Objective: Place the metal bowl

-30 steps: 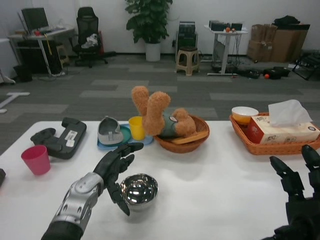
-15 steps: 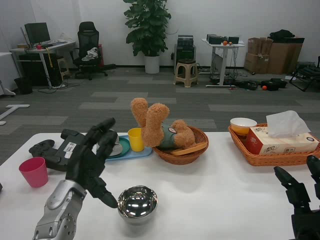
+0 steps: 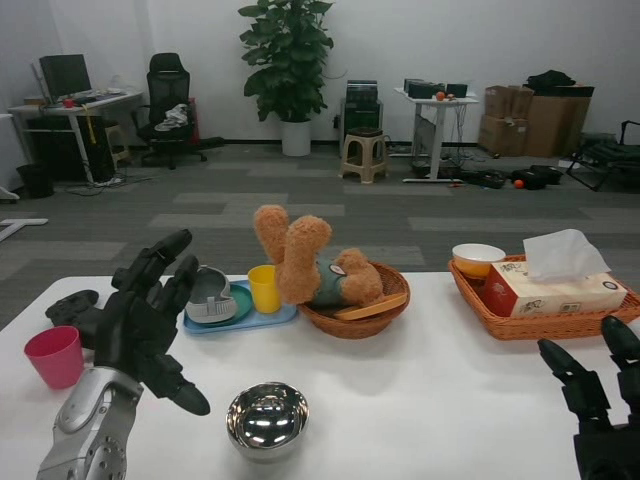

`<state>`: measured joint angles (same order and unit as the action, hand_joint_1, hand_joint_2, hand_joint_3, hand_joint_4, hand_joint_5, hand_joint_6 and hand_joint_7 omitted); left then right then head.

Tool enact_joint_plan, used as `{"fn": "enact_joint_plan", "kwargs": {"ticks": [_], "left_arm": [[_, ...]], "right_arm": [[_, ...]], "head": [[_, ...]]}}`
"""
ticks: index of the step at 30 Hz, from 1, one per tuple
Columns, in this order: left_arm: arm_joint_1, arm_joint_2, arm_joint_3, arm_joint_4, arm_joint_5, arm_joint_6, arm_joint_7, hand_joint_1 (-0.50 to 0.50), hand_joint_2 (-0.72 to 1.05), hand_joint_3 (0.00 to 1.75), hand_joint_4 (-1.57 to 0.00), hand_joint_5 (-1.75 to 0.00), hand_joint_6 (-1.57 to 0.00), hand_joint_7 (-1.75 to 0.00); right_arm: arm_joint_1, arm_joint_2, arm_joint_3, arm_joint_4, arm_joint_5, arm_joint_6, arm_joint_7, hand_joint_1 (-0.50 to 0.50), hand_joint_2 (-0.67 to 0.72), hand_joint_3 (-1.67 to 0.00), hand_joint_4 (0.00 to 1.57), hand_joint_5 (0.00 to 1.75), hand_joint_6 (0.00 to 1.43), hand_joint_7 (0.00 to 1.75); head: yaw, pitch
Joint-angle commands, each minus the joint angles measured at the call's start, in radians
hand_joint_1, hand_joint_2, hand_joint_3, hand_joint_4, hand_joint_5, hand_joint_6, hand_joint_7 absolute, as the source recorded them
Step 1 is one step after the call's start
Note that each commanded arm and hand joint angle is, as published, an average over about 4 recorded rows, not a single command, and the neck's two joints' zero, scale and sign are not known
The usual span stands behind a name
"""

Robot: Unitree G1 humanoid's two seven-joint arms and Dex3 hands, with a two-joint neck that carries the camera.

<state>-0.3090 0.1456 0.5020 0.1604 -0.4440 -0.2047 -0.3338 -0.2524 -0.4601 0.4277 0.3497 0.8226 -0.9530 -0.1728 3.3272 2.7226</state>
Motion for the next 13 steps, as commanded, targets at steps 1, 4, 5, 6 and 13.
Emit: {"fn": "enact_joint_plan", "kwargs": {"ticks": [1, 4, 5, 6, 13], "left_arm": [[0.007, 0.009, -0.003, 0.0, 0.003, -0.012, 0.007, -0.5, 0.49, 0.09, 0.0, 0.0, -0.26, -0.7], [0.006, 0.006, -0.011, 0.005, 0.007, -0.015, 0.007, -0.5, 0.47, 0.09, 0.0, 0.0, -0.27, -0.7], [0.006, 0.005, -0.013, 0.006, 0.008, -0.016, 0.007, -0.5, 0.49, 0.09, 0.0, 0.0, -0.28, -0.7], [0.005, 0.004, -0.015, 0.008, 0.008, -0.017, 0.007, -0.5, 0.52, 0.09, 0.0, 0.0, -0.29, -0.7], [0.001, 0.002, -0.026, 0.015, 0.009, -0.019, 0.007, -0.5, 0.43, 0.09, 0.0, 0.0, -0.29, -0.7]], "right_arm": [[-0.024, -0.015, -0.006, -0.011, -0.002, -0.007, -0.001, 0.25, 0.66, -0.2, 0.4, 0.68, 0.0, 0.56], [-0.045, -0.021, -0.006, -0.012, -0.007, -0.007, -0.001, 0.24, 0.66, -0.24, 0.4, 0.68, 0.0, 0.56], [-0.053, -0.023, -0.006, -0.011, -0.008, -0.007, -0.001, 0.24, 0.66, -0.24, 0.4, 0.68, 0.0, 0.56], [-0.06, -0.025, -0.006, -0.01, -0.009, -0.006, -0.001, 0.24, 0.66, -0.24, 0.4, 0.68, 0.0, 0.56], [-0.082, -0.029, 0.0, -0.005, -0.011, -0.004, -0.001, 0.25, 0.66, -0.24, 0.4, 0.68, 0.0, 0.56]], "head": [[-0.041, 0.002], [-0.056, 0.004], [-0.056, 0.005], [-0.054, 0.005], [-0.044, 0.007]]}}
